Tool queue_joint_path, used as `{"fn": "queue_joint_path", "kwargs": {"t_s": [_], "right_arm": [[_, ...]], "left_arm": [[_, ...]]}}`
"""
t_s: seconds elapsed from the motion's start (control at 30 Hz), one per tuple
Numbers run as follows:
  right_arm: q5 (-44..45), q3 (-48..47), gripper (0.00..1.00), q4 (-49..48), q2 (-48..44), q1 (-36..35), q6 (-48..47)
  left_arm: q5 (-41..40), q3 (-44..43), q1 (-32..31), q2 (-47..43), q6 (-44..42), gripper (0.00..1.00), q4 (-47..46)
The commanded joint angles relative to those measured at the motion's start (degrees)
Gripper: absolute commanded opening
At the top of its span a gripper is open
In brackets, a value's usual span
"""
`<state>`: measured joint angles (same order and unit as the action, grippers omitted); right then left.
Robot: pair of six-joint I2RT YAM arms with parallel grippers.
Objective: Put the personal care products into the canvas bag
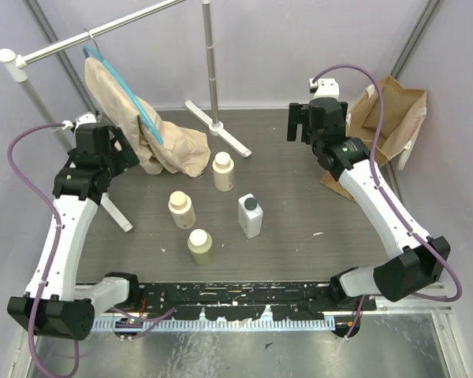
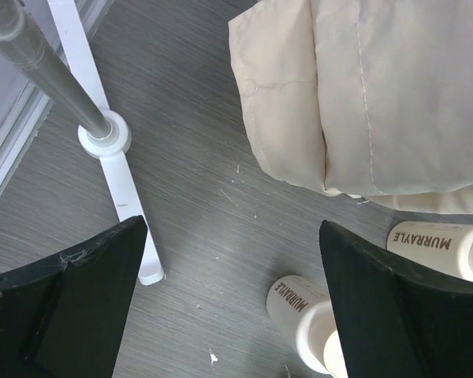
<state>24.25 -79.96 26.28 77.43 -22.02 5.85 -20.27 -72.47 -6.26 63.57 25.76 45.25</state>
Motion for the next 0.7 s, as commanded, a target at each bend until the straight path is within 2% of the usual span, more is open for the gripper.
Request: {"fn": "queue_joint_path", "kwargs": {"t_s": [0.0, 0.2, 0.37, 0.67], "right_arm": [[3.0, -8.76, 1.0, 4.72, 2.08, -0.04, -1.99], [1.35, -16.88, 1.0, 9.68, 6.95, -0.04, -1.52], [1.29, -24.28, 1.0, 13.44, 10.73, 1.42, -2.61], [-8.48, -35.11, 1.0, 17.86, 17.57, 17.46, -1.77]], "left_arm": [[1.49, 0.24, 0.11, -1.74, -0.99, 0.98, -2.25], [9.96, 4.45, 0.11, -3.09, -10.91, 0.98, -5.1], [10.79, 3.89, 0.11, -2.75, -15.82, 0.98, -2.42], [12.1, 4.9, 0.11, -4.12, -16.12, 0.98, -2.46]]}}
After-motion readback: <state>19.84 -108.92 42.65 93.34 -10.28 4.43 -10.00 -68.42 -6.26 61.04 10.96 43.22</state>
